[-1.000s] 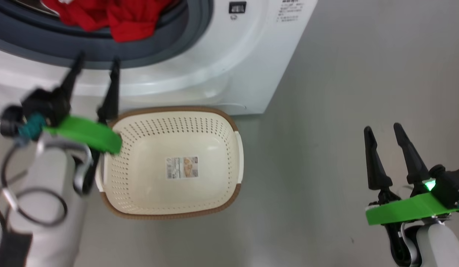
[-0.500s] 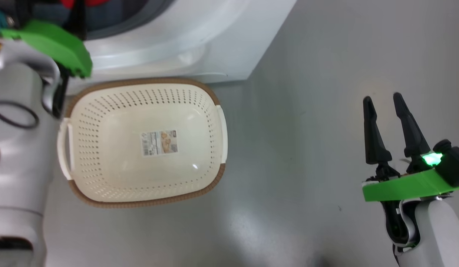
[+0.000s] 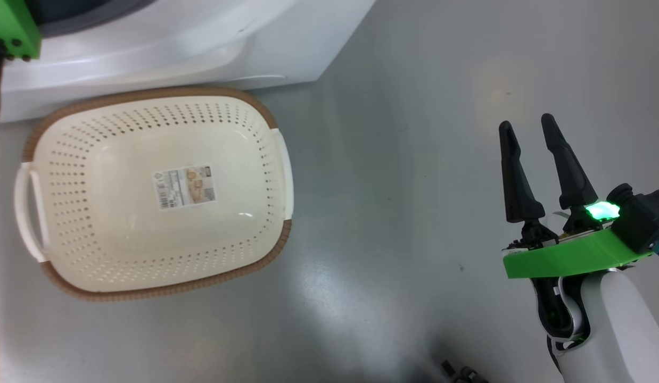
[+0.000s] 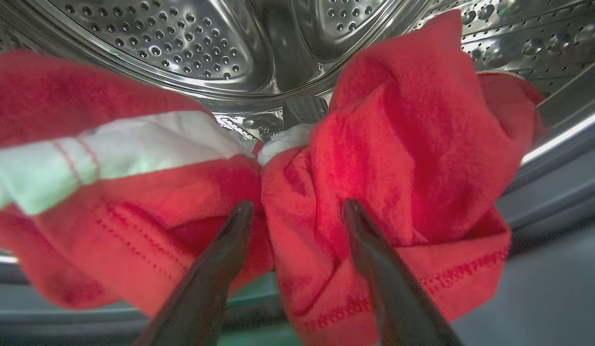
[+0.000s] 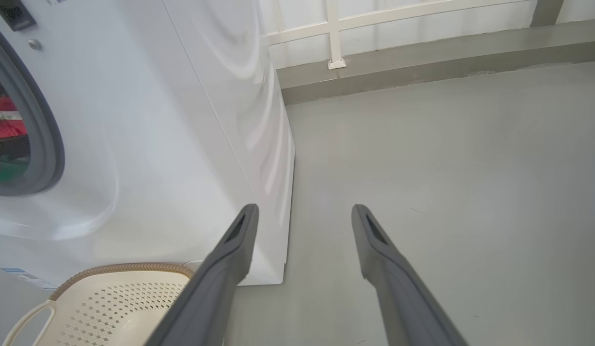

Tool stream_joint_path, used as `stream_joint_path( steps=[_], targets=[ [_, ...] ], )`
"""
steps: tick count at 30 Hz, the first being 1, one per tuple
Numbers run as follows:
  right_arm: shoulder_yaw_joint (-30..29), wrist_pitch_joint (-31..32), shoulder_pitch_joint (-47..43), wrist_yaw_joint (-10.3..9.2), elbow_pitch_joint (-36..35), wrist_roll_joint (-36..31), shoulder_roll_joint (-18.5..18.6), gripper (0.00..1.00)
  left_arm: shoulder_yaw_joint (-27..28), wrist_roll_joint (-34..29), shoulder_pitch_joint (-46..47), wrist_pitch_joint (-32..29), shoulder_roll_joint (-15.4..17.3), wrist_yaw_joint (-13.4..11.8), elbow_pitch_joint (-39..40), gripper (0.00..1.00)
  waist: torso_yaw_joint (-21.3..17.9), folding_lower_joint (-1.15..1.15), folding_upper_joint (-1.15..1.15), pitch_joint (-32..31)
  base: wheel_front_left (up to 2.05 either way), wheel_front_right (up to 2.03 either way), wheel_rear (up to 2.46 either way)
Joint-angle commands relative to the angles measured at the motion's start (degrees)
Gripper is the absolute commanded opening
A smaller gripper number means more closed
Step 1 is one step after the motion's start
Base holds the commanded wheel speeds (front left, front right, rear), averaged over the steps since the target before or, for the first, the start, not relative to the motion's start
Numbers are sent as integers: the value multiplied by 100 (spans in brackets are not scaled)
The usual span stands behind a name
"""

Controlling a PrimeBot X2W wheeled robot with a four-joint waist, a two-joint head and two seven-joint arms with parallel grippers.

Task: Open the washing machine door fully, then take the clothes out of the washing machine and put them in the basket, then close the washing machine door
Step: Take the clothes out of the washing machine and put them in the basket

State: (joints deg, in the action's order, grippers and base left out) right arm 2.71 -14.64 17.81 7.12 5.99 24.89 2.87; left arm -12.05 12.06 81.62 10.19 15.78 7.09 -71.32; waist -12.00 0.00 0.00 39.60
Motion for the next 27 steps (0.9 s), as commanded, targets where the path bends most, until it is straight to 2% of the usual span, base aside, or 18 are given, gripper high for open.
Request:
stream_joint_path(
  steps=[1,5,6,7,8,9,10,21,27],
  targets=[
    [128,-36,-39,36,-142,44,1,100,2,-37,114,-4,283,8,60,100,-107,0,0,101,0,0,0],
    [148,-36,-30,36,-136,91,1,100,-59,-40,239,-106,335,12,-56,100,-163,0,0,141,0,0,0],
    [155,-36,-26,36,-134,100,1,100,-68,-32,253,-137,345,13,-79,90,-175,0,0,147,0,0,0],
    [162,-36,-21,36,-131,110,1,100,-79,-27,264,-155,355,14,-97,76,-187,0,0,152,0,0,0],
    [164,-36,-14,36,-129,128,1,100,-99,-19,278,-157,370,15,-125,37,-203,0,0,151,0,0,0],
    [158,-36,-9,36,-131,136,1,100,-113,-19,287,-143,370,16,-135,21,-208,0,0,151,0,0,0],
    [153,-36,-4,36,-134,140,1,100,-123,-15,293,-120,369,16,-143,0,-211,0,0,146,0,0,0],
    [-17,-36,-41,36,-124,7,1,100,-32,190,59,454,142,-102,54,0,26,0,0,-112,0,0,0],
    [-117,-36,-119,36,-95,-126,1,100,257,318,-585,478,83,-237,1111,0,236,0,0,-373,0,0,0]
  ],
)
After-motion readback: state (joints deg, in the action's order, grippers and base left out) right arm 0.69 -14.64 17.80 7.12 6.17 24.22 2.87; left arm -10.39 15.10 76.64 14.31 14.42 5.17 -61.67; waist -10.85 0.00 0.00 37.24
